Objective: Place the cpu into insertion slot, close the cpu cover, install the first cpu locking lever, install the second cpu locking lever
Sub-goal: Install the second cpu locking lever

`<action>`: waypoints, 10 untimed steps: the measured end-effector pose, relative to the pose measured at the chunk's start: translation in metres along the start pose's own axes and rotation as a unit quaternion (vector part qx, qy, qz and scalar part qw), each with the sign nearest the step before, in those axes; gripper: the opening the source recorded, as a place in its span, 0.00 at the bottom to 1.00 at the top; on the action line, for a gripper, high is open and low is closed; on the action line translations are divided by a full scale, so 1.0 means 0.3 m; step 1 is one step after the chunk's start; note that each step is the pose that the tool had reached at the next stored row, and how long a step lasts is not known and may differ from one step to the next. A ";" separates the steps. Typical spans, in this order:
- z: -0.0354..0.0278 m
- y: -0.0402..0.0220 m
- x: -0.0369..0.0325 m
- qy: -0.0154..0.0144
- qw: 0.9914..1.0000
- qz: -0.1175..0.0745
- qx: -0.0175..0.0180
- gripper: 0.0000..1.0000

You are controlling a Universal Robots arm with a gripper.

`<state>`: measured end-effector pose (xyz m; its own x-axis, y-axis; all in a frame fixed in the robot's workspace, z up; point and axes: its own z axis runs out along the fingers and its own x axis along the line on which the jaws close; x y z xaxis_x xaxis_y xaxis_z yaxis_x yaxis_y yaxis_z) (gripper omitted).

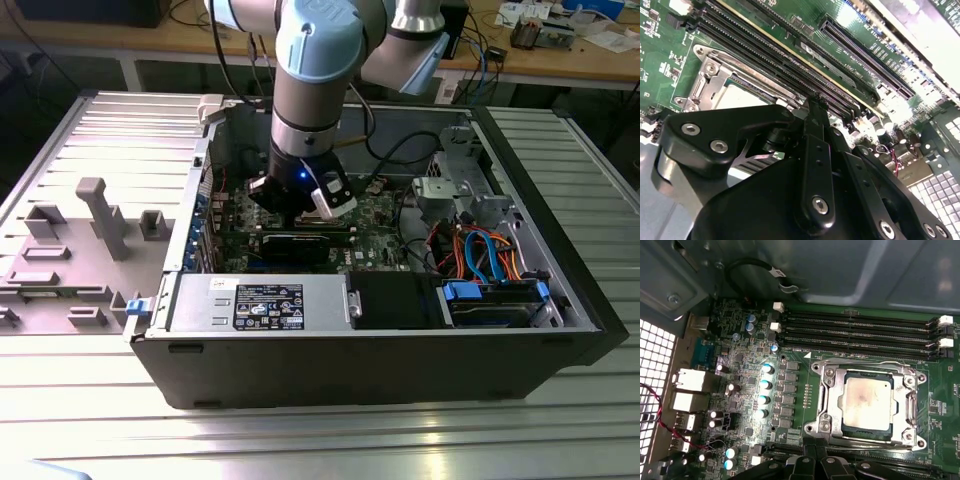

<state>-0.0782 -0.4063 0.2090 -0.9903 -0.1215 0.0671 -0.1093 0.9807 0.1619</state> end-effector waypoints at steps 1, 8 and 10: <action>0.005 -0.001 0.000 0.000 1.000 0.000 -0.001 0.11; 0.017 -0.002 0.003 -0.002 1.000 -0.001 -0.014 0.11; 0.021 -0.003 0.004 -0.003 1.000 -0.002 -0.016 0.11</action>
<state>-0.0800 -0.4063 0.2028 -0.9904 -0.1236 0.0615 -0.1097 0.9750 0.1934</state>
